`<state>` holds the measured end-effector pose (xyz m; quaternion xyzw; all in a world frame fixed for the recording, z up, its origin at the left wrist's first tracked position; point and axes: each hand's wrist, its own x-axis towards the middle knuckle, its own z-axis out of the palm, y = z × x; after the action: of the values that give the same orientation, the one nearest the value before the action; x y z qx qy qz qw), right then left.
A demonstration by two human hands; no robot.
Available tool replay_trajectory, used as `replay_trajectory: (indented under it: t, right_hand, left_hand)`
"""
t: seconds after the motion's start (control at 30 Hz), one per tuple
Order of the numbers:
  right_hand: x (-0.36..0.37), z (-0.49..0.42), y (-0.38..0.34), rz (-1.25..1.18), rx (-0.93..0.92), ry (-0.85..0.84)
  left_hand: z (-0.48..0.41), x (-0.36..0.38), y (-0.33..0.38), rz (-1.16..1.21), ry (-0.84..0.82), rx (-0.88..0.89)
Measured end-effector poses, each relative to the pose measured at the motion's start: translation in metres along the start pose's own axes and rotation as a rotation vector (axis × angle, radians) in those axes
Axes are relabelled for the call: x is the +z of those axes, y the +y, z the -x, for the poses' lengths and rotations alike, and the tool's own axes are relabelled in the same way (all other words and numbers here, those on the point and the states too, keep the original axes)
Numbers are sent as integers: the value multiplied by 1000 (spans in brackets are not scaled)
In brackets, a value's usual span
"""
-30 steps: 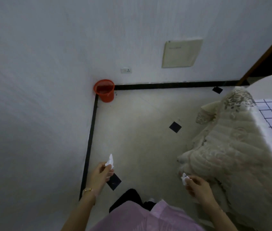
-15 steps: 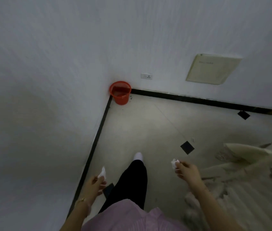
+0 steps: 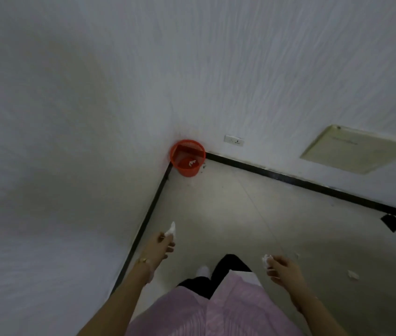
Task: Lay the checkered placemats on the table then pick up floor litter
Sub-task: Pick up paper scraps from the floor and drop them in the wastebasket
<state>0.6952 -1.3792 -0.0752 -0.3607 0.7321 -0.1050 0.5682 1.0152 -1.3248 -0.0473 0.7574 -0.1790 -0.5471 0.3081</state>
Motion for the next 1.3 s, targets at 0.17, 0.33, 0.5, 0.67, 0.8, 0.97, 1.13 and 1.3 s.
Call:
replay_trajectory:
  t: [0.17,0.33,0.5,0.67,0.8,0.97,1.13,1.3]
  right_hand:
    - [-15,-66,-73,29,38,-39]
    - [-14,-147,-163,129,20,-112]
    - [9,-228,-273,289,-69,-248]
    - [66,-285,-365,382,-134,-369]
    - [113,-322,-403,341,-137,-410]
    - [169,-376,-409,186,-9,-386]
    - [220,-431,-390,-26,167,-360]
    - [241,-458,-376,-202,244,-371]
  left_hand:
    - [-68,24,79,19,-13,48]
    - [-122,39,118,87,60,-60]
    - [-156,42,138,174,186,-221]
    - [-195,35,152,316,319,-302]
    - [-244,35,157,358,309,-370]
    - [-335,35,168,382,232,-372]
    - [-445,34,168,403,185,-414]
    - [-506,28,175,505,117,-425]
